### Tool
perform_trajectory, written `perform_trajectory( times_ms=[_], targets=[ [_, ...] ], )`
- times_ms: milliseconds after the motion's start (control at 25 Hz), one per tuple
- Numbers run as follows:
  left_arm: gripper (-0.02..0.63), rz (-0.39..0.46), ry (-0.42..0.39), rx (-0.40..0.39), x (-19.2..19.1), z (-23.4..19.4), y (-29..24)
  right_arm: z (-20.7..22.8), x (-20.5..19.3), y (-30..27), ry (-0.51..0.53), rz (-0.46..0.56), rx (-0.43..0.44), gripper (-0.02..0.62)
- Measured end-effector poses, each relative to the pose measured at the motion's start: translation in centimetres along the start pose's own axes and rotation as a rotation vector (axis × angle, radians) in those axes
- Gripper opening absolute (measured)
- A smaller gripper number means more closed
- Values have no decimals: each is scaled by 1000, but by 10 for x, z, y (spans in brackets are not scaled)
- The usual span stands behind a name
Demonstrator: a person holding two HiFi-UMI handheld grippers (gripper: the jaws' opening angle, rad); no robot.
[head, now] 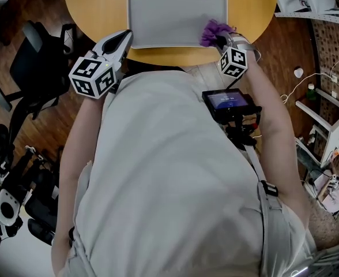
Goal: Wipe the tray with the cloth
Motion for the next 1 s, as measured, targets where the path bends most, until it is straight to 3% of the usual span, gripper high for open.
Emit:
perform_trajectory(
  times_ms=[320, 560, 840, 1000],
  targets=[
    [0, 2, 8, 27, 0, -1, 17, -2, 43, 7, 107, 85, 35, 57],
    [0, 20, 20, 61, 0, -2, 36, 1, 56, 12, 220, 83, 89, 66],
    [0, 39, 48, 106, -3, 2, 59, 29, 55, 18, 174, 144, 24, 71],
    [0, 28, 84, 131, -16, -17, 58, 69, 66, -6, 106, 151, -4, 69]
  ],
)
Point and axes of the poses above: the fingertips, and each gripper's own axes: y backward along the fingers, z to its right, x out of its top, the point moved 6 cm from there along y, backward along the fingers, and after that the axes turned 12 degrees about -z, right-handed, at the moved point
